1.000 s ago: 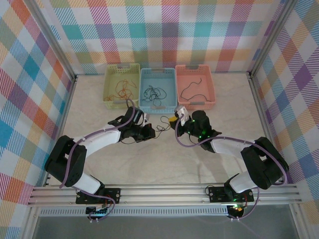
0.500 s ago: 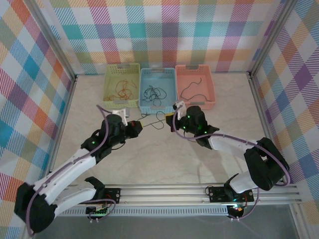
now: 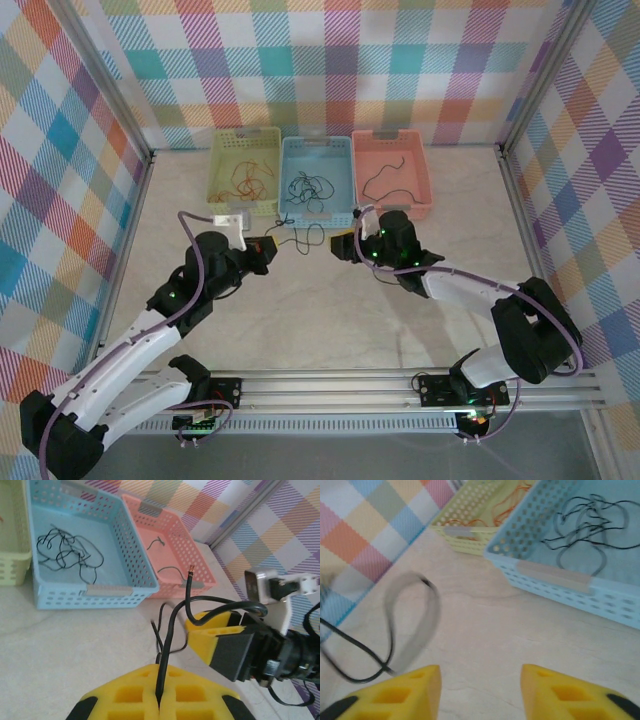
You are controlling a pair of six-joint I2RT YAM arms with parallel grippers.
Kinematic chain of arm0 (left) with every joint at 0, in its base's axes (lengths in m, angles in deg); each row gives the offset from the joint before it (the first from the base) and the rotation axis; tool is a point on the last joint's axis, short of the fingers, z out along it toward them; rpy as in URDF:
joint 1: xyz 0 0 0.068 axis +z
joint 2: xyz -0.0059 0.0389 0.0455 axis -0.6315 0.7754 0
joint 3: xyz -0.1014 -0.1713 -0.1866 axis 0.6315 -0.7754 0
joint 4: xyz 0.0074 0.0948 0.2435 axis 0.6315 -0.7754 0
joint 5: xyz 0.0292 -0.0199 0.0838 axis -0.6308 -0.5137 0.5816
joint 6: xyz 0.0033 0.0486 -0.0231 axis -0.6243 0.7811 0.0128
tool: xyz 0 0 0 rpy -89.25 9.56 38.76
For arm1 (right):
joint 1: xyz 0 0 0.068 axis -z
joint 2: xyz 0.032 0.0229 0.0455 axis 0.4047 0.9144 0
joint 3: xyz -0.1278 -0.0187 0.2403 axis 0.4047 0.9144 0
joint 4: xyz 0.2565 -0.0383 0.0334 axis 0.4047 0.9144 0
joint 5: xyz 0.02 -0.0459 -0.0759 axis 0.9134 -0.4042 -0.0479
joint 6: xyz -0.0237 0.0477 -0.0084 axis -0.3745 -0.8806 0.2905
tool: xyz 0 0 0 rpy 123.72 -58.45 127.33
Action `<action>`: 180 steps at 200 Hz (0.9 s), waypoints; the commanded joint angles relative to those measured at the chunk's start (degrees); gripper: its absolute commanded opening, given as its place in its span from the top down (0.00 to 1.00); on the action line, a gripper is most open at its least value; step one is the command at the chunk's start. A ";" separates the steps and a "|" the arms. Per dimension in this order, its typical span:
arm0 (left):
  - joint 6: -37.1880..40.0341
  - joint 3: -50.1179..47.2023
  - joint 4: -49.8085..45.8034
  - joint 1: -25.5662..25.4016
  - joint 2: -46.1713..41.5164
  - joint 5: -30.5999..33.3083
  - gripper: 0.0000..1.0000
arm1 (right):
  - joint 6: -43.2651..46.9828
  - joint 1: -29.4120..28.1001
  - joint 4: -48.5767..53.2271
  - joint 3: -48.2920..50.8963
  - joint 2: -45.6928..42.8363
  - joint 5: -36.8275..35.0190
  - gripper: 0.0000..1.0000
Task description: Untangle the cables
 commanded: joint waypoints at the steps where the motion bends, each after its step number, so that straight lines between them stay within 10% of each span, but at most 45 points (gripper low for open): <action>1: 3.62 4.38 -1.15 0.34 1.45 -1.77 1.00 | 12.44 0.18 1.35 0.74 -4.27 1.77 0.47; 63: 4.38 10.85 -7.64 0.34 7.91 -6.54 1.00 | 26.42 -0.48 -0.23 2.85 -14.94 21.49 0.47; 180: -0.42 17.79 -17.41 0.34 15.94 -15.28 1.00 | 38.20 -2.46 10.74 -9.63 -7.21 28.07 0.54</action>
